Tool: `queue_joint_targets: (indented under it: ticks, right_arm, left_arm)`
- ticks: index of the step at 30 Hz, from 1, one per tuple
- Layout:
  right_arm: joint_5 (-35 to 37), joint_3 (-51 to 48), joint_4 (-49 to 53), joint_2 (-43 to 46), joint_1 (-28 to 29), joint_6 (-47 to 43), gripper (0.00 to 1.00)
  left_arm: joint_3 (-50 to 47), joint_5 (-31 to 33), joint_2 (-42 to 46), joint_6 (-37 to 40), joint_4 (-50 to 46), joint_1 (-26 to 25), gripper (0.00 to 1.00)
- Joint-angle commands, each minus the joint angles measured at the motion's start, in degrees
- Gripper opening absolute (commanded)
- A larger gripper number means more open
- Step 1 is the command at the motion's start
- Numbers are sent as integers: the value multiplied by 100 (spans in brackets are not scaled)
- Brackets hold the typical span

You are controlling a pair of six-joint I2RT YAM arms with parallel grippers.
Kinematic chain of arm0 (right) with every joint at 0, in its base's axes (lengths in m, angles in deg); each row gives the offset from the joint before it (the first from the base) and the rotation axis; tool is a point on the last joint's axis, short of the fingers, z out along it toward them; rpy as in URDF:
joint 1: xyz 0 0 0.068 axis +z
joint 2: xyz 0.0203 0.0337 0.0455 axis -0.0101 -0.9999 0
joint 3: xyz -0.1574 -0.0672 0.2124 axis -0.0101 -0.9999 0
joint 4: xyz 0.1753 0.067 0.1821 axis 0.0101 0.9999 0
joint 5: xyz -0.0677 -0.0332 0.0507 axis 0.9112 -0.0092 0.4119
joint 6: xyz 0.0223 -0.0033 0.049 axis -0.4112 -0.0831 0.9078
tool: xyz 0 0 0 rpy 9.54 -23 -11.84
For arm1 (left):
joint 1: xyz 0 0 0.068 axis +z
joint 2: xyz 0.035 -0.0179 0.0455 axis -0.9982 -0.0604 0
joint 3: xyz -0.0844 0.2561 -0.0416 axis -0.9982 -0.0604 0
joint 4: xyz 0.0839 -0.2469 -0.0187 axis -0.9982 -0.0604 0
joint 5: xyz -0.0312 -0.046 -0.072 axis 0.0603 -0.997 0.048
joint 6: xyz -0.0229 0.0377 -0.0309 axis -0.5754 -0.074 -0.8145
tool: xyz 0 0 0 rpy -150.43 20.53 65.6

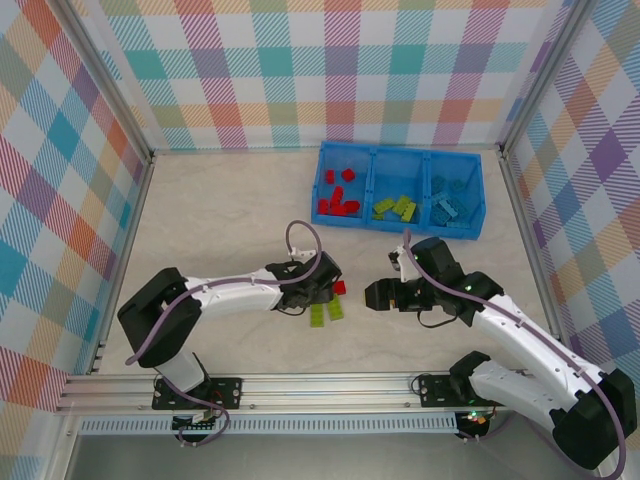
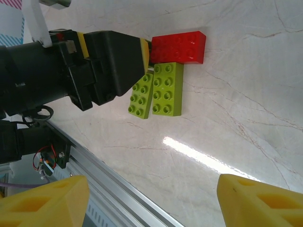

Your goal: Sort the legos into containers by color

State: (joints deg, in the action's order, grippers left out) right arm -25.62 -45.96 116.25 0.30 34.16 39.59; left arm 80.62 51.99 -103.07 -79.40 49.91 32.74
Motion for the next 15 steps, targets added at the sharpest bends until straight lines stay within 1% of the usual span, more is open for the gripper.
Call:
queue_joint_targets:
  ticks: [1, 7, 12, 15]
  right_arm:
    - [-19, 20, -60, 10, 7, 51, 72]
    - [6, -11, -75, 72, 8, 162, 72]
    - [-3, 15, -64, 31, 17, 191, 71]
    - [6, 62, -66, 43, 21, 191, 71]
  left_arm:
    - [65, 137, -164, -76, 169, 43, 60]
    - [-48, 314, -202, -161, -18, 45, 41]
    - [-216, 426, -15, -211, -62, 45, 27]
    - [-261, 504, 119, -237, -151, 45, 21]
